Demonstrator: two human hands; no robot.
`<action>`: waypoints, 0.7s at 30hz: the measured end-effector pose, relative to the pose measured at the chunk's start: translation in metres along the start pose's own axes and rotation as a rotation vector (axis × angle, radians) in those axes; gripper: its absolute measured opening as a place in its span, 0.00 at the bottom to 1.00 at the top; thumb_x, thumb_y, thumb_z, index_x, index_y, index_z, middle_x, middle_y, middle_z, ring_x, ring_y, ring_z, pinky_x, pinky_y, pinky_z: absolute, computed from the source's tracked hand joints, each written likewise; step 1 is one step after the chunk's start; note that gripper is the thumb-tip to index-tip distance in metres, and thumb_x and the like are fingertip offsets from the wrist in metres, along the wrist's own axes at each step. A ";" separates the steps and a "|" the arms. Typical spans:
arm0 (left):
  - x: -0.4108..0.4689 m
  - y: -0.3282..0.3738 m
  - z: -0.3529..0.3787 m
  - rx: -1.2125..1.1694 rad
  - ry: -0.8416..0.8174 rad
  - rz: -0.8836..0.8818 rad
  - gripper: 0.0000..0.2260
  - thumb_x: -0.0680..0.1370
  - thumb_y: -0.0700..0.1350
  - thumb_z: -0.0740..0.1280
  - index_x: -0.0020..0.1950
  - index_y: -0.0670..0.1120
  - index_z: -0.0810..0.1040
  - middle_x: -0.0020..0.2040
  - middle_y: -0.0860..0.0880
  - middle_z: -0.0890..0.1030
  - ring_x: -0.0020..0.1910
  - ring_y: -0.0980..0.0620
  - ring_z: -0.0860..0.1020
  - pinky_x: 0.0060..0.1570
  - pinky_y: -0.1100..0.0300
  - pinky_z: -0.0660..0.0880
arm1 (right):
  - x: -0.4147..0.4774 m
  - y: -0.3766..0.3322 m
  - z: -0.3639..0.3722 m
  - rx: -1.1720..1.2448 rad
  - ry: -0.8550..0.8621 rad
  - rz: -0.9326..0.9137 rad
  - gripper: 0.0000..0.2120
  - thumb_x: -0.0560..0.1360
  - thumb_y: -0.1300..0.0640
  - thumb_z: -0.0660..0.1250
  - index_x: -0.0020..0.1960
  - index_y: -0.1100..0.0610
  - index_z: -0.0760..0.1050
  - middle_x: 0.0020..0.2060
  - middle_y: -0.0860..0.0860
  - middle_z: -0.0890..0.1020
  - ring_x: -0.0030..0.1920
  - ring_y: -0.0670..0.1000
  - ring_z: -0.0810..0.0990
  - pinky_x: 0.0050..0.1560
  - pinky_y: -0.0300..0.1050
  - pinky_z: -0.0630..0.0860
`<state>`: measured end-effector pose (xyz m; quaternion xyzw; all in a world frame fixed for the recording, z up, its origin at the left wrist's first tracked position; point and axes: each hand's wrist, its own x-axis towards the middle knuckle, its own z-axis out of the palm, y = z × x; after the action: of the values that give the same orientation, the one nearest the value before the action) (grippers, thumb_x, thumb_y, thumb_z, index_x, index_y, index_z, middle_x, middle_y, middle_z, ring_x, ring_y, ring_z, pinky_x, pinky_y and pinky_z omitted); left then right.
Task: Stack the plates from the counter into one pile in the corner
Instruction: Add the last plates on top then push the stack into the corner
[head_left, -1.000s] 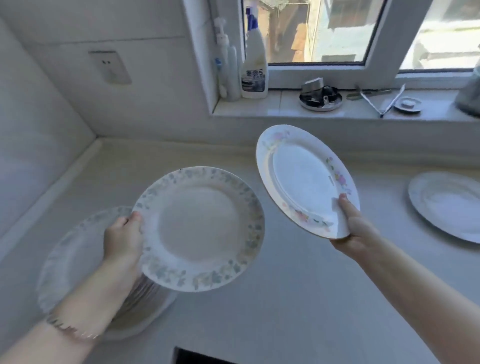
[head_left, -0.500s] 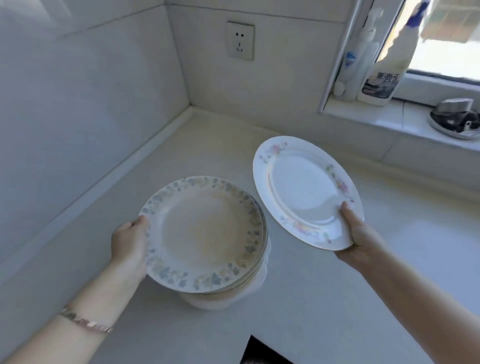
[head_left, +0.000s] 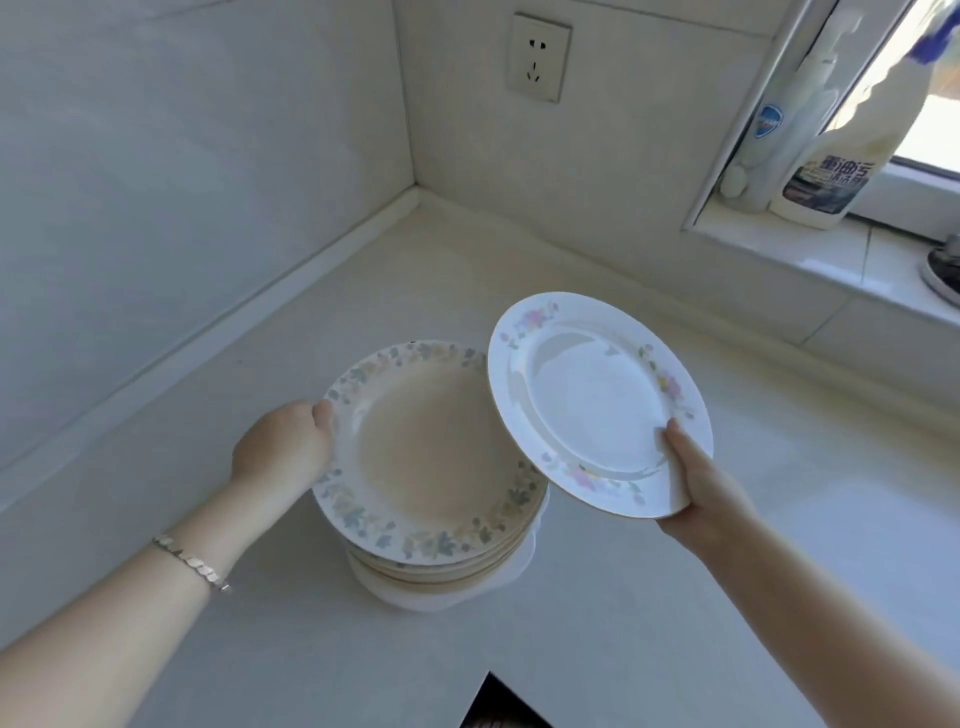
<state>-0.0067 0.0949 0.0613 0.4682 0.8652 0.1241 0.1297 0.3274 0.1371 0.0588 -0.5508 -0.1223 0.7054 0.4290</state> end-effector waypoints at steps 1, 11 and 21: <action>0.000 -0.001 0.000 0.102 -0.007 0.009 0.22 0.82 0.48 0.48 0.55 0.37 0.77 0.55 0.35 0.80 0.56 0.37 0.77 0.52 0.51 0.72 | 0.001 0.000 -0.001 -0.003 0.003 0.003 0.18 0.76 0.51 0.63 0.64 0.56 0.70 0.54 0.53 0.80 0.50 0.53 0.79 0.52 0.52 0.76; 0.001 0.001 -0.005 0.369 -0.027 0.057 0.20 0.82 0.51 0.48 0.53 0.43 0.78 0.53 0.39 0.82 0.53 0.39 0.79 0.46 0.55 0.70 | 0.006 0.006 0.003 -0.113 0.110 -0.053 0.09 0.74 0.54 0.67 0.50 0.58 0.75 0.44 0.53 0.81 0.43 0.52 0.80 0.51 0.53 0.77; 0.008 0.017 0.022 -0.690 -0.088 -0.220 0.17 0.82 0.46 0.53 0.68 0.45 0.71 0.65 0.48 0.74 0.60 0.51 0.72 0.60 0.57 0.66 | 0.000 0.024 0.048 -0.377 0.002 -0.194 0.03 0.74 0.59 0.67 0.47 0.57 0.78 0.41 0.54 0.82 0.41 0.54 0.80 0.44 0.49 0.77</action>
<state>0.0095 0.1126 0.0457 0.3058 0.8111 0.3737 0.3300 0.2742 0.1371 0.0611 -0.6078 -0.3042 0.6247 0.3845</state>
